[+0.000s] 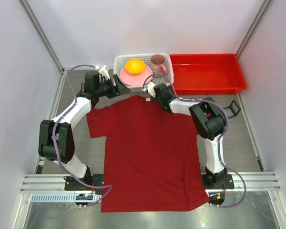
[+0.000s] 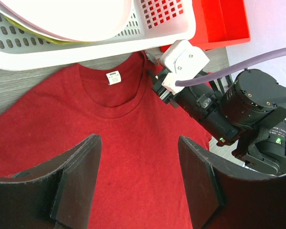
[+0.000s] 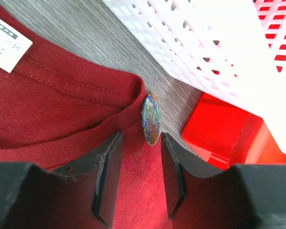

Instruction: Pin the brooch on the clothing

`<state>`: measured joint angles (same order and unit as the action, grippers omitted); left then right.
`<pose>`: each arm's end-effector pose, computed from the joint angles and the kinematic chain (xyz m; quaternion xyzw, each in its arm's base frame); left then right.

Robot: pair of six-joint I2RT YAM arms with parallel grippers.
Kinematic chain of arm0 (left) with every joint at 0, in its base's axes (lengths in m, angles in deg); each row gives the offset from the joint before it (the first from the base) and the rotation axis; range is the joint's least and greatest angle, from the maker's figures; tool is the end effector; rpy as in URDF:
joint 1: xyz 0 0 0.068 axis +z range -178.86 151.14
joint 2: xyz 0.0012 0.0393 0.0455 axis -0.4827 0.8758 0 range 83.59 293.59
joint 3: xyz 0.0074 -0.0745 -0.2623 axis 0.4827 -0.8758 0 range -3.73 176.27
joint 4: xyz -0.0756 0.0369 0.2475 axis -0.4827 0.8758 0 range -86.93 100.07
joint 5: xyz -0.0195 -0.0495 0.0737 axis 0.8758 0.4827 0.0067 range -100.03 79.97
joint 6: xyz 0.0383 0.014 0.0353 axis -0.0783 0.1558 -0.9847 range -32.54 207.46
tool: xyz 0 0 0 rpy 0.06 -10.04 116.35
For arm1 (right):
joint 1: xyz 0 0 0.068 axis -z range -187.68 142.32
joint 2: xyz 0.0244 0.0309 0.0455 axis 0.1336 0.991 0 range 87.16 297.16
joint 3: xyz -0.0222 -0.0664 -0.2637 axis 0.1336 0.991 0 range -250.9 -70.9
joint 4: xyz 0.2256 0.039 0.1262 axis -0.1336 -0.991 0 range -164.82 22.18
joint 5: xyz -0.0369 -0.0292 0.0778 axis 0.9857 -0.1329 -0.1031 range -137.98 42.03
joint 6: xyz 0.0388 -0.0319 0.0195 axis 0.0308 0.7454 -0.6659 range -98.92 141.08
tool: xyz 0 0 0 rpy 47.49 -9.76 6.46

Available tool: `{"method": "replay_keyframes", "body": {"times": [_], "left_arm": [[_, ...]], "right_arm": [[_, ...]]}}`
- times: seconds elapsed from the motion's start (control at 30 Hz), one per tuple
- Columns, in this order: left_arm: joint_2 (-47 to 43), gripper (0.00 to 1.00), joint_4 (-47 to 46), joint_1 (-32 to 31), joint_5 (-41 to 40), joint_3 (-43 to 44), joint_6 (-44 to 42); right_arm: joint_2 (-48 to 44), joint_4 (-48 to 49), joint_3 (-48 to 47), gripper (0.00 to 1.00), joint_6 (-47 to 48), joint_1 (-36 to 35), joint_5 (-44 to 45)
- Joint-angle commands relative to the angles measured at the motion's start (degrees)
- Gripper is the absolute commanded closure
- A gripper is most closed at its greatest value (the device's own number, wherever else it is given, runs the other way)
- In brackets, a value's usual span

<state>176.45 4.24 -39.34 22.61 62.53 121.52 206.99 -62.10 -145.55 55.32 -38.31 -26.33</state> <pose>0.3613 -0.0865 0.2725 -0.0257 0.8340 -0.4106 0.3677 0.3933 0.2177 0.1430 -0.4088 0.7926 -0.1829 0.4137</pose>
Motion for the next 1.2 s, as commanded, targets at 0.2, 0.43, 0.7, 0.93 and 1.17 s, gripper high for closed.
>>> {"method": "replay_keyframes", "body": {"times": [0.2,0.43,0.7,0.93,1.17], "left_arm": [[0.30,0.31,-0.82,0.29,1.46,1.86,-1.11],[0.30,0.31,-0.91,0.29,1.63,1.86,-1.11],[0.22,0.31,-0.73,0.37,1.81,1.77,-1.54],[-0.48,0.31,1.38,0.37,2.25,1.86,-2.60],[-2.59,0.29,6.21,0.64,1.99,2.74,-6.64]], "right_arm": [[0.93,2.46,-2.87,0.59,0.30,-0.22,0.41],[0.49,2.55,-2.87,0.79,0.48,-0.22,0.67],[-0.74,3.16,-2.78,0.98,1.79,-0.22,2.34],[-4.51,1.24,-3.31,0.99,2.15,-0.22,1.21],[-10.49,-12.28,-3.48,0.99,0.92,-0.22,-8.45]]}}
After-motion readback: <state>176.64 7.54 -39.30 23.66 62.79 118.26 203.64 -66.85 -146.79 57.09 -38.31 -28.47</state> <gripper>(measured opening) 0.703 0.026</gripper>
